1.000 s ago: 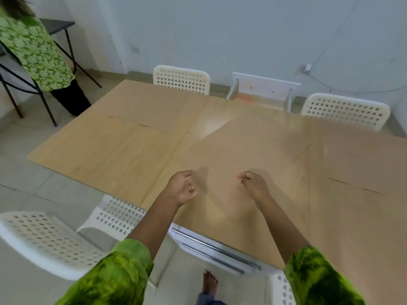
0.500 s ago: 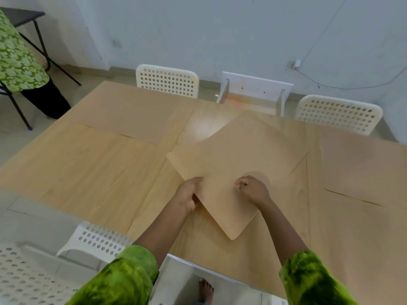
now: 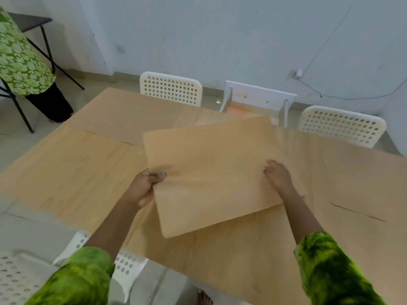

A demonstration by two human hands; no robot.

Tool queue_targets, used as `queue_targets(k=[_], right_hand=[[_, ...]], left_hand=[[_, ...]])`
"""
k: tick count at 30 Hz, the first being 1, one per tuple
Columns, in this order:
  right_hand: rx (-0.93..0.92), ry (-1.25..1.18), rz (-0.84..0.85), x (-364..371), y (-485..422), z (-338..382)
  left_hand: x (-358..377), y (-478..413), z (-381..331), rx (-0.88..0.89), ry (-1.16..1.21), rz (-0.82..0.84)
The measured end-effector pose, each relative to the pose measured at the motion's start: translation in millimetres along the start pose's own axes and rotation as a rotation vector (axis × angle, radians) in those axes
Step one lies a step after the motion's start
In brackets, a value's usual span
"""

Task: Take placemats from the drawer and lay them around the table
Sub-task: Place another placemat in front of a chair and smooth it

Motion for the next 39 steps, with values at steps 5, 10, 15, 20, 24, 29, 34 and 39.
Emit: queue_targets(k=[5,10,15,20,24,29,34,39], right_hand=[[0.097,-0.098,-0.002,-6.3,2.6,0.5],[0.040,-0.457,0.088,19.7,39.0,26.2],[-0.003,-0.691,0.094,69.6,78.0,60.8],[0.015,-0.837,0.079,144.9,132.4,94.0],[0.117,-0.936,0.021,195.7,159.3,111.2],[0.203,-1.005,-0.014,241.7,172.1,139.6],[0.197,-0.987,0.058,274.6,166.9,174.9],[0.170,-0.888,0.048,290.3,162.8,206.7]], left_hand=[[-51.5,20.5,-30.9,-0.024,-0.064,0.043],[-97.2,48.5,-58.1,0.003,-0.128,0.060],[-170.1,82.2,-82.7,0.017,-0.194,-0.008],[-232.5,126.7,-111.3,0.041,-0.185,-0.051],[-272.4,151.2,-127.8,-0.004,-0.245,-0.055],[-302.8,159.0,-135.0,-0.079,-0.519,-0.126],[-332.8,155.6,-148.0,-0.048,-0.809,-0.337],[-357.4,150.0,-154.9,-0.023,-0.983,-0.457]])
Point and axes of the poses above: each hand's wrist, its own y-axis away from the middle knuckle, its own x-axis out of the palm, z = x × y, the point moved 5 cm from there along -y, towards the middle knuckle, and after that the axes turned 11 degrees about z, right-handed, at the moved point
